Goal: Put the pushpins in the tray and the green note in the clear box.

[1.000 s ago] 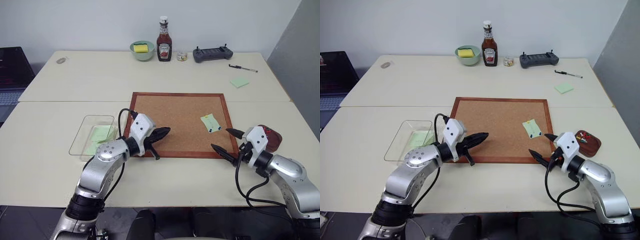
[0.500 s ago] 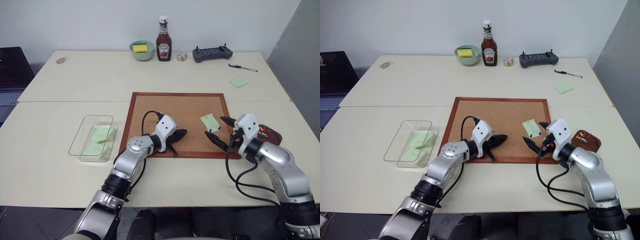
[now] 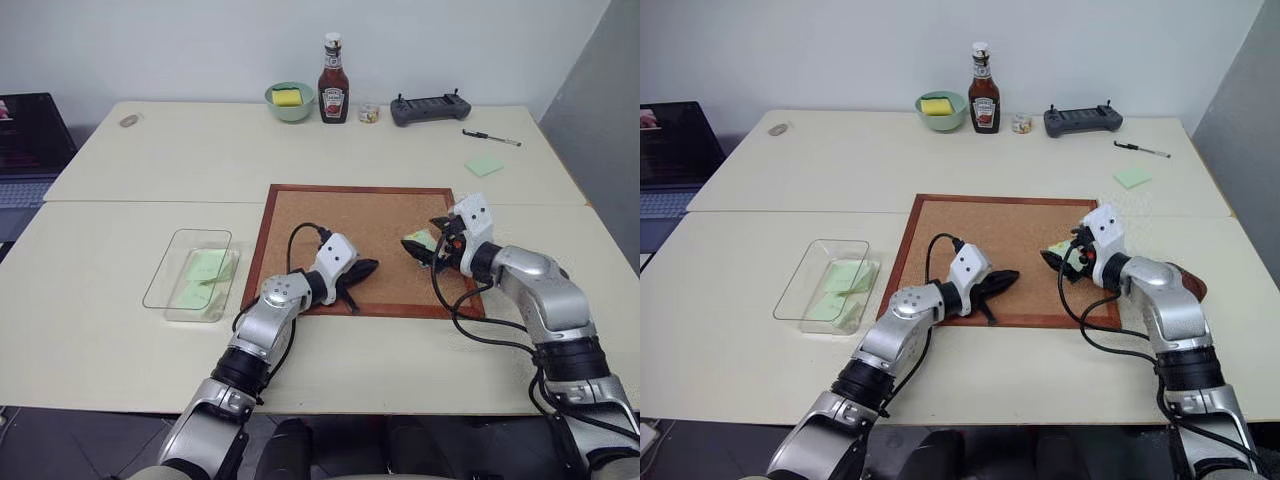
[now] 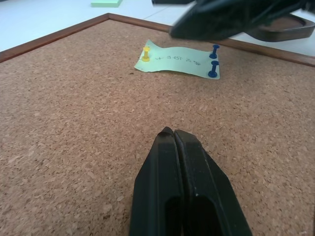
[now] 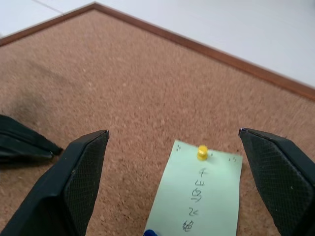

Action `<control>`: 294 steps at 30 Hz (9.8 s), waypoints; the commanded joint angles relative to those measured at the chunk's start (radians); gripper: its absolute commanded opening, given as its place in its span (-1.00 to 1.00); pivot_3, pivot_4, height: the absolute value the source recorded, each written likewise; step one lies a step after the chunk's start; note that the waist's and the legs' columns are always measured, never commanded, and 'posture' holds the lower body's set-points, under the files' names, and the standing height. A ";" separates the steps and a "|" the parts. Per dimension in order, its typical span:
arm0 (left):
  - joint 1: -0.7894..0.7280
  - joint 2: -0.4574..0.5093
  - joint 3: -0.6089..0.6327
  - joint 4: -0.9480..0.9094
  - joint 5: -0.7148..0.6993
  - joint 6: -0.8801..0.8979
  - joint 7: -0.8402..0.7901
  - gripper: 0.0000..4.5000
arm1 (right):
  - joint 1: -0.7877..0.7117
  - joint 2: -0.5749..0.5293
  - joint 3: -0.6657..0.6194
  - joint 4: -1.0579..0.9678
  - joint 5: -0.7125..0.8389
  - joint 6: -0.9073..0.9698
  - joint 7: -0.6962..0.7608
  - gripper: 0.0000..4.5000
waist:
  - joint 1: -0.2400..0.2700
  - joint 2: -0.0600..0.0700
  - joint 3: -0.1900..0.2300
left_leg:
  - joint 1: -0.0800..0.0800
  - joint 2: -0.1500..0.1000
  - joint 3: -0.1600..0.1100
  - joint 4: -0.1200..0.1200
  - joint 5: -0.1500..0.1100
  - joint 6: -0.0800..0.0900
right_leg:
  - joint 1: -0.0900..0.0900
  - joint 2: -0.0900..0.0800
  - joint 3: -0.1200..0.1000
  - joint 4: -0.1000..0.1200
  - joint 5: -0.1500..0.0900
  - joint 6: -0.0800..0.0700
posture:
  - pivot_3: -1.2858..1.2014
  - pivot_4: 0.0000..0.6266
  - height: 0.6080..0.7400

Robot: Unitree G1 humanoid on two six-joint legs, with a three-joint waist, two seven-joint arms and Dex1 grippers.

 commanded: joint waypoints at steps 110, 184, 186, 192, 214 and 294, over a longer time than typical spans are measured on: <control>0.055 -0.035 -0.015 -0.006 0.061 0.027 -0.019 -1.00 | 0.211 -0.156 -0.122 -0.259 0.064 0.045 0.061 0.37 | 0.002 0.008 -0.005 | 0.001 0.000 0.001 -0.001 0.000 0.000 | 0.003 0.000 0.000 -0.004 0.000 0.001 | 0.03 -0.52 1.00; 0.046 -0.044 -0.019 0.011 0.072 0.026 -0.024 -1.00 | 0.458 -0.486 -0.294 -0.150 -0.106 -0.123 0.126 -1.00 | 0.004 0.011 -0.007 | 0.001 -0.001 0.002 -0.001 0.000 0.000 | 0.004 -0.001 0.001 -0.005 0.000 0.002 | 0.03 -0.52 1.00; 0.047 -0.043 -0.019 0.012 0.073 0.026 -0.025 -1.00 | 0.458 -0.491 -0.297 -0.140 -0.111 -0.123 0.121 -1.00 | 0.004 0.011 -0.007 | 0.001 -0.001 0.002 -0.001 0.000 0.000 | 0.004 -0.001 0.001 -0.005 0.000 0.002 | 0.03 -0.52 1.00; 0.046 -0.044 -0.019 0.012 0.073 0.027 -0.024 -1.00 | 0.443 -0.496 -0.292 -0.114 -0.137 -0.126 0.114 -1.00 | 0.004 0.011 -0.007 | 0.001 -0.001 0.002 0.000 0.000 0.000 | 0.004 -0.001 0.001 -0.005 0.000 0.002 | 0.03 -0.52 1.00; 0.048 -0.044 -0.019 0.010 0.072 0.026 -0.026 -1.00 | 0.368 -0.474 -0.382 -0.148 -0.013 -0.004 0.150 0.44 | 0.004 0.011 -0.007 | 0.001 -0.001 0.002 0.000 0.000 0.000 | 0.004 -0.001 0.001 -0.005 0.000 0.002 | 0.03 -0.52 1.00; 0.067 -0.039 -0.021 -0.031 0.073 0.062 -0.007 -1.00 | 0.103 -0.107 -0.023 -0.108 -0.035 -0.220 0.199 -0.98 | 0.001 0.012 -0.007 | 0.001 0.000 0.001 -0.001 0.000 0.000 | 0.003 -0.001 0.000 -0.005 0.001 0.002 | 0.03 -0.52 1.00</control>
